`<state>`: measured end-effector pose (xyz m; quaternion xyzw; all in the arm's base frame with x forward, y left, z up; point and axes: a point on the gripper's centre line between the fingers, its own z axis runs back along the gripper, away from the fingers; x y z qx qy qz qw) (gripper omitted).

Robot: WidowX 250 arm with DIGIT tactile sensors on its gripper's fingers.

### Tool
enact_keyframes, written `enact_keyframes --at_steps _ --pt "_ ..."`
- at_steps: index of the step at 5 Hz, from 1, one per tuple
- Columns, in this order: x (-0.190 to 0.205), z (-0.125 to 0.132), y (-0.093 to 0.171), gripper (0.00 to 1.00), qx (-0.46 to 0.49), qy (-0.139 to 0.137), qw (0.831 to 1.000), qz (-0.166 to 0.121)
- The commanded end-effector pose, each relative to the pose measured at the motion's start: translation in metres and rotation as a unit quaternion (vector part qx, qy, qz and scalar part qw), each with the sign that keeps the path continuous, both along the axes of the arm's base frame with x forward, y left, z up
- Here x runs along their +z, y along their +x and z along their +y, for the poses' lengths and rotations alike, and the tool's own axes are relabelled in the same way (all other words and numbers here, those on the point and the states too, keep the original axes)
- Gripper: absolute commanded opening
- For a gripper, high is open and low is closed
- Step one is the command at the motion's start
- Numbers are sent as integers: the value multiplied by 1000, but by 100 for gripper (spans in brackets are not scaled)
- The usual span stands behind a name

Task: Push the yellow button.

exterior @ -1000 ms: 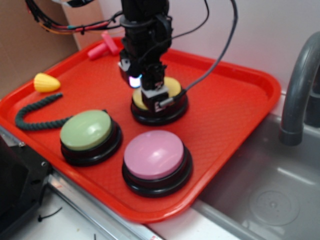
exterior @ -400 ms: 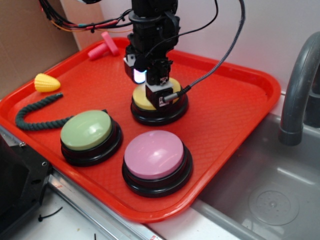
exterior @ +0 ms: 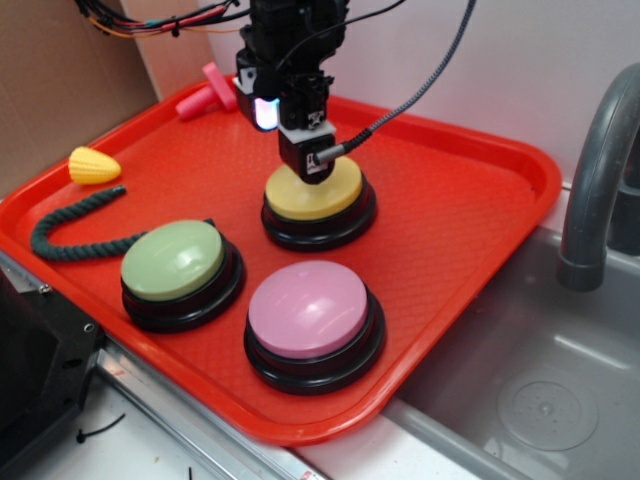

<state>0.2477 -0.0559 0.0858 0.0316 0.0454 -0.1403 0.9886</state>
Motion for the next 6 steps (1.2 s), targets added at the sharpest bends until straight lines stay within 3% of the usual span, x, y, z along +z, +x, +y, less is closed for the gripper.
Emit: enact_keyframes --at_steps 1,5,6 --pt "35 2 8 100 8 -13 999 -46" --pt "63 7 -4 100 15 -10 999 -37" --pt "74 7 -9 100 18 -10 998 -53"
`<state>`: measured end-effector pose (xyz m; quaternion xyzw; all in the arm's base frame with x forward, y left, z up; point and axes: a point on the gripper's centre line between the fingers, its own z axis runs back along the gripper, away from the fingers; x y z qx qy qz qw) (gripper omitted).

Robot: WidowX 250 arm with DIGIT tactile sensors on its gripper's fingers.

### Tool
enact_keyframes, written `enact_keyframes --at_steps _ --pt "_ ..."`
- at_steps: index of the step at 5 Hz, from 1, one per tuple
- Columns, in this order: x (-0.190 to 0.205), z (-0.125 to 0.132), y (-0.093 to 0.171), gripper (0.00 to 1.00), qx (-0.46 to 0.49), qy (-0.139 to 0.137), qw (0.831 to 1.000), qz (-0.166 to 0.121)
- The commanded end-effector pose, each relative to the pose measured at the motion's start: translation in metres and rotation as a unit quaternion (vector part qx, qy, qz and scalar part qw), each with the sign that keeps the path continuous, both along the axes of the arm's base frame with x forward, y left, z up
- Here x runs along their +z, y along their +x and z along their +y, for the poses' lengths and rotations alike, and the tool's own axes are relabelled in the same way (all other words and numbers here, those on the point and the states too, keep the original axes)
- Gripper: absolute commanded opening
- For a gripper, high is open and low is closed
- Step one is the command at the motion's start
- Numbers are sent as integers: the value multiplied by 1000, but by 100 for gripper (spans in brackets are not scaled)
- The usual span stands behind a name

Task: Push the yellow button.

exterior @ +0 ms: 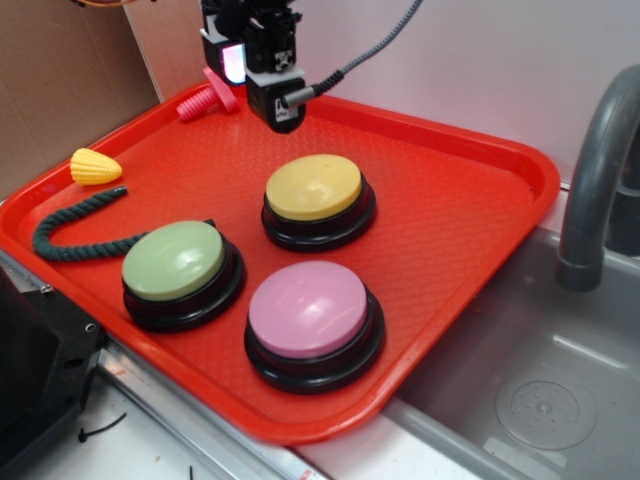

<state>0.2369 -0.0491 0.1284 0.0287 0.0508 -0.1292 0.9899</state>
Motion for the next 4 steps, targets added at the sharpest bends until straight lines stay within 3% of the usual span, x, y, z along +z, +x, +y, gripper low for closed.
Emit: enact_keyframes --at_steps 1,4 --pt "36 2 -1 100 10 -8 998 -64" --pt "61 4 -11 100 24 9 997 -70"
